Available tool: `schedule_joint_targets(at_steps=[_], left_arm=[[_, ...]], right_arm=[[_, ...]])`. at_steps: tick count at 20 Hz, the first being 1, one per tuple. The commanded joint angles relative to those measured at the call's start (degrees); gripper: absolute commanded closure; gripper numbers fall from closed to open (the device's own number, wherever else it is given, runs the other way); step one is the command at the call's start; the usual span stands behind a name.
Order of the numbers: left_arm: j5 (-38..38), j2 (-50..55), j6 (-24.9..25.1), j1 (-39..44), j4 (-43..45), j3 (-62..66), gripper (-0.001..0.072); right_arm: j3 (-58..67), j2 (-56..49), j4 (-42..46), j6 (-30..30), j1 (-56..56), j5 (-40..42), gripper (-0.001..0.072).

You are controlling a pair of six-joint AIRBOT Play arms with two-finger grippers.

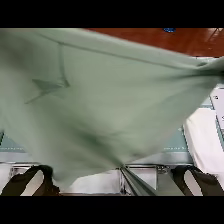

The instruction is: Fold the shirts.

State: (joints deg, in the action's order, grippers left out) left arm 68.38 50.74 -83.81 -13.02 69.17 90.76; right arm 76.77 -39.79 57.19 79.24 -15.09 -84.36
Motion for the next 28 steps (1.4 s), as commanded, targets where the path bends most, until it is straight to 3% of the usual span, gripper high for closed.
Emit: schedule_joint_targets(at_steps=[1, 4, 6, 10, 11, 12, 13, 15, 18, 21, 23, 26, 28], left_arm=[[-9.70, 10.80, 5.79, 0.17, -6.21, -11.39, 0.0688], [-16.46, 24.11, 5.84, 0.20, -14.29, -11.32, 0.0688], [-19.74, 31.17, 5.81, 0.50, -20.46, -11.19, 0.0688], [-26.80, 39.93, 5.81, 3.58, -28.89, -11.19, 0.0687], [-28.02, 41.16, 5.79, 4.35, -29.77, -11.17, 0.0612], [-28.28, 41.79, 5.75, 4.57, -30.23, -10.80, 0.0346], [-26.60, 42.16, 5.35, 3.82, -30.03, -9.20, 0.0201], [-18.60, 42.10, 5.33, -0.98, -28.87, -3.30, 0.0201], [-0.07, 41.86, 4.35, -12.46, -23.69, 5.66, 0.0201], [13.29, 39.56, 4.31, -21.90, -21.27, 2.45, 0.0201], [14.82, 35.39, 4.31, -24.41, -17.68, -8.63, 0.0201], [11.96, 30.01, 6.49, -25.24, -9.90, -27.58, 0.0201], [10.84, 29.79, 8.48, -25.22, -9.57, -34.97, 0.0201]], right_arm=[[-16.31, -6.75, -5.95, -3.15, 0.09, 11.54, 0.0692], [-20.81, -18.91, -12.70, -6.69, 0.09, 22.91, 0.0692], [-19.34, -28.50, -21.77, -11.06, 0.09, 29.24, 0.0692], [-10.56, -45.42, -36.72, -15.80, 0.09, 31.67, 0.0668], [-8.11, -48.92, -39.10, -15.39, 0.09, 31.78, 0.0467], [-5.99, -51.49, -41.11, -14.99, -0.09, 31.21, 0.0295], [-3.96, -52.81, -41.46, -14.25, -0.90, 29.73, 0.0294], [-0.33, -52.48, -41.42, -12.22, -4.74, 25.79, 0.0295], [3.74, -49.37, -38.16, -11.32, -14.75, 12.74, 0.0295], [0.70, -43.45, -16.70, -11.65, -21.09, 0.42, 0.0295], [-10.95, -36.92, -6.82, -10.23, -21.24, 3.48, 0.0295], [-32.89, -26.27, -9.94, -11.17, -21.22, 12.70, 0.0295], [-42.05, -21.53, -10.34, -12.52, -21.22, 15.39, 0.0295]])
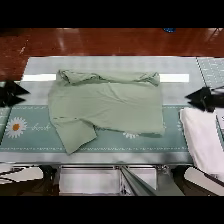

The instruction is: Fold the shirts.

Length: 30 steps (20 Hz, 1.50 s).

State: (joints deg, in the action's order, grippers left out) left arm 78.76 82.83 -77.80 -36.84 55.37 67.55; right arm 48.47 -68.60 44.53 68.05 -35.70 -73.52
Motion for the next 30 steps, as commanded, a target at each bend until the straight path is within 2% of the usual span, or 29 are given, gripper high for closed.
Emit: schedule_joint_targets(at_steps=[1, 6, 15, 16, 17, 18, 19, 21, 23, 28, 30], left_arm=[[-0.28, -2.10, 2.82, -1.25, 4.22, -14.01, 0.0201], [-1.20, -0.72, 1.05, 0.22, 4.20, -17.33, 0.0201], [-8.76, 6.27, 1.05, 13.40, -3.37, -17.55, 0.0202], [-8.72, 6.38, -0.09, 13.70, -3.37, -17.53, 0.0203], [-8.55, 6.40, 0.04, 13.57, -3.37, -17.53, 0.0244], [-7.52, 6.38, 0.20, 13.51, -3.37, -17.53, 0.0479], [-6.40, 6.38, 1.42, 13.53, -3.48, -17.51, 0.0680], [-4.85, 6.38, 3.28, 13.60, -3.52, -17.53, 0.0688], [-4.83, 6.38, 3.26, 13.62, -3.54, -17.53, 0.0688], [-4.81, 6.38, 3.26, 13.64, -3.54, -17.53, 0.0688], [-4.83, 6.38, 3.26, 13.64, -3.54, -17.53, 0.0688]], right_arm=[[-16.46, 8.74, 2.34, -1.70, -0.61, 4.42, 0.0295], [-20.70, 11.67, 1.90, -1.73, -0.59, 3.67, 0.0296], [-20.70, 11.67, -3.30, -1.97, -0.61, 3.74, 0.0296], [-20.70, 11.67, -3.02, -2.99, -0.61, 4.13, 0.0295], [-20.70, 11.67, -1.66, -2.99, -0.61, 5.07, 0.0295], [-20.70, 11.67, 1.27, -1.99, -0.61, 5.07, 0.0295], [-20.70, 11.67, 5.03, 0.72, -0.61, 4.22, 0.0295], [-21.05, 11.67, 9.79, 3.15, -0.59, 0.70, 0.0296], [-22.88, 11.67, 10.47, 4.39, -0.55, -0.68, 0.0295], [-27.28, 11.37, 9.57, 6.51, 5.68, 2.05, 0.0295], [-27.28, 11.26, 6.75, 7.80, 8.11, 5.22, 0.0295]])
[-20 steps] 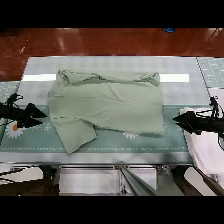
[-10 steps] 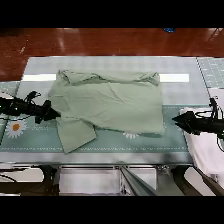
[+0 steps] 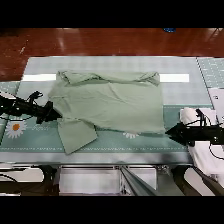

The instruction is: Fold the shirts.

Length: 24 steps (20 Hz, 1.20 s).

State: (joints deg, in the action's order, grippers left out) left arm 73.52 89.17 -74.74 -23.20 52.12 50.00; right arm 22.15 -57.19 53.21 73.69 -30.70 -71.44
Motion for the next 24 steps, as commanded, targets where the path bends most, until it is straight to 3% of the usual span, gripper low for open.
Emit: schedule_joint_targets(at_steps=[1, 5, 9, 12, 14, 15, 16, 21, 24], left_arm=[[0.42, 0.04, 0.20, 0.00, -0.28, 0.02, 0.0688], [0.07, 0.04, 0.20, 0.00, -0.28, 0.02, 0.0688], [-0.02, 0.04, 0.20, 0.00, -0.31, 0.02, 0.0688], [0.00, 0.02, 0.17, 0.00, -0.33, 0.02, 0.0688], [0.15, -0.50, 0.17, 0.00, -0.61, 0.57, 0.0688], [0.48, -1.01, 0.20, 0.00, -1.22, 1.46, 0.0688], [0.68, -1.77, 0.17, 0.00, -2.14, 2.93, 0.0688], [0.61, -7.58, -0.09, -0.04, -13.25, 13.64, 0.0688], [0.42, -11.91, -0.02, -0.07, -23.23, 24.57, 0.0688]], right_arm=[[-0.96, -0.15, -4.17, 2.56, 4.13, 5.64, 0.0296], [-0.96, -0.28, -6.78, 6.60, 9.27, 13.73, 0.0295], [-0.90, -5.05, -8.37, 8.55, 14.16, 16.33, 0.0295], [-0.37, -9.07, -15.61, 4.57, 15.69, 18.99, 0.0317], [2.29, -10.38, -18.21, 1.29, 15.67, 16.46, 0.0342], [4.48, -10.38, -17.99, 0.39, 15.69, 14.19, 0.0381], [7.13, -10.38, -17.92, -1.99, 15.69, 11.54, 0.0693], [21.03, -10.16, -14.91, -1.36, 15.69, 4.11, 0.0693], [37.42, -7.69, -14.84, 0.66, 15.67, 1.68, 0.0694]])
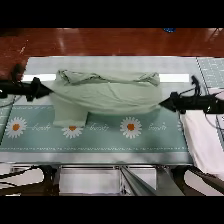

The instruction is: Fold the shirts.

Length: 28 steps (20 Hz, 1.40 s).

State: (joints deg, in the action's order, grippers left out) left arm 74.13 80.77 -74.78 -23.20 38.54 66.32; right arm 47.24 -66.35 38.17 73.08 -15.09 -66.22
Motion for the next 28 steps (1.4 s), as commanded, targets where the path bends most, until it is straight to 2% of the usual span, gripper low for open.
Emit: schedule_joint_targets(at_steps=[1, 6, 9, 10, 14, 17, 19, 21, 23, 25, 28], left_arm=[[-0.22, -5.07, 0.02, -0.07, -11.28, 12.96, 0.0688], [-1.11, -14.25, -0.48, -0.15, -11.02, 32.74, 0.0688], [-2.75, -24.22, -0.46, -0.87, -6.29, 35.80, 0.0688], [-2.73, -28.20, -0.72, -1.38, -1.51, 35.78, 0.0688], [-2.51, -42.07, -7.50, 0.44, 21.90, 35.74, 0.0688], [-1.97, -49.24, -8.70, 11.65, 35.65, 35.74, 0.0688], [-1.90, -52.85, -12.04, 18.75, 47.30, 35.74, 0.0688], [-0.24, -54.86, -14.97, 22.29, 58.03, 35.74, 0.0688], [4.83, -54.23, -15.17, 23.12, 62.23, 35.54, 0.0688], [8.13, -52.33, -17.11, 23.10, 61.99, 33.64, 0.0688], [8.90, -47.25, -18.10, 23.10, 61.29, 26.23, 0.0688]], right_arm=[[18.80, 2.19, 0.33, 1.86, 0.02, -4.42, 0.0694], [50.56, 7.13, 4.79, 4.55, 0.02, -6.08, 0.0694], [58.80, 14.73, 9.33, 5.75, 0.02, -6.60, 0.0693], [59.10, 17.81, 10.10, 5.73, 0.02, -7.04, 0.0693], [59.10, 28.28, 18.88, 8.24, 0.02, -12.74, 0.0692], [59.10, 32.87, 26.51, 11.21, 0.02, -18.58, 0.0692], [59.10, 34.21, 31.01, 13.35, 0.02, -23.69, 0.0692], [58.71, 34.29, 32.76, 14.64, 0.02, -27.89, 0.0692], [55.95, 34.29, 31.95, 15.93, 0.02, -28.85, 0.0692], [50.51, 34.29, 28.72, 16.50, 0.02, -27.98, 0.0692], [38.07, 34.29, 25.73, 16.22, 0.04, -23.15, 0.0692]])
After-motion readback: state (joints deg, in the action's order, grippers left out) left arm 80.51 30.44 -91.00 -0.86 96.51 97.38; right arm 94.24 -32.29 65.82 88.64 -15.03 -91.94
